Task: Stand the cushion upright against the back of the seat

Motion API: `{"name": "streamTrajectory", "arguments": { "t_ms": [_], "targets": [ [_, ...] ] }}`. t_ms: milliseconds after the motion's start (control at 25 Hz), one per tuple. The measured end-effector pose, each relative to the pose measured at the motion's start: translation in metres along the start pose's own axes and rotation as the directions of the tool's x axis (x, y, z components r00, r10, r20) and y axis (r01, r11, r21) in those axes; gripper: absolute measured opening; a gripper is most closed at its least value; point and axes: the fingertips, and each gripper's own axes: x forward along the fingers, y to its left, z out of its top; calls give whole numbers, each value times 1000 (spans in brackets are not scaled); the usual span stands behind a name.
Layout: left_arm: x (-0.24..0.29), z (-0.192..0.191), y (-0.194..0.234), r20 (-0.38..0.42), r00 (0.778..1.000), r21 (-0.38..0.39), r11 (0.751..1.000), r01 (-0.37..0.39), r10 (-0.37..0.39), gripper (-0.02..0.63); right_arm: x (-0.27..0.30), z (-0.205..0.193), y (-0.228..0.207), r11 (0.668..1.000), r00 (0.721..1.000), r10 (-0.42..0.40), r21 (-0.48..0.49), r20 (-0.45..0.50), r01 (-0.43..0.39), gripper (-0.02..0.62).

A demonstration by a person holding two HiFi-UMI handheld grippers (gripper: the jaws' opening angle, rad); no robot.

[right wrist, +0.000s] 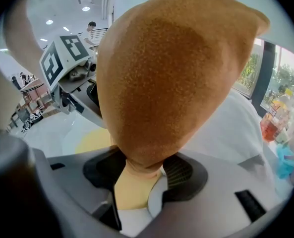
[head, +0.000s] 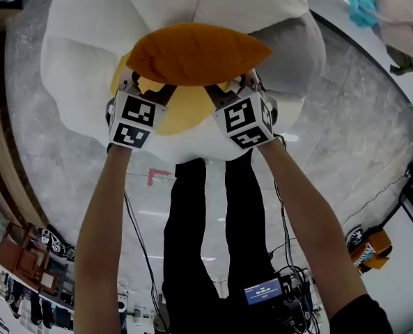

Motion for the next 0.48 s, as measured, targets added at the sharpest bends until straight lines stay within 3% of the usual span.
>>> {"name": "streamTrajectory", "arguments": {
  "t_ms": [480],
  "targets": [
    [25,10,25,-75,996,8,999,53,-52,290,20,6,-19,996,999,-3,91,-46,7,236]
  ]
}}
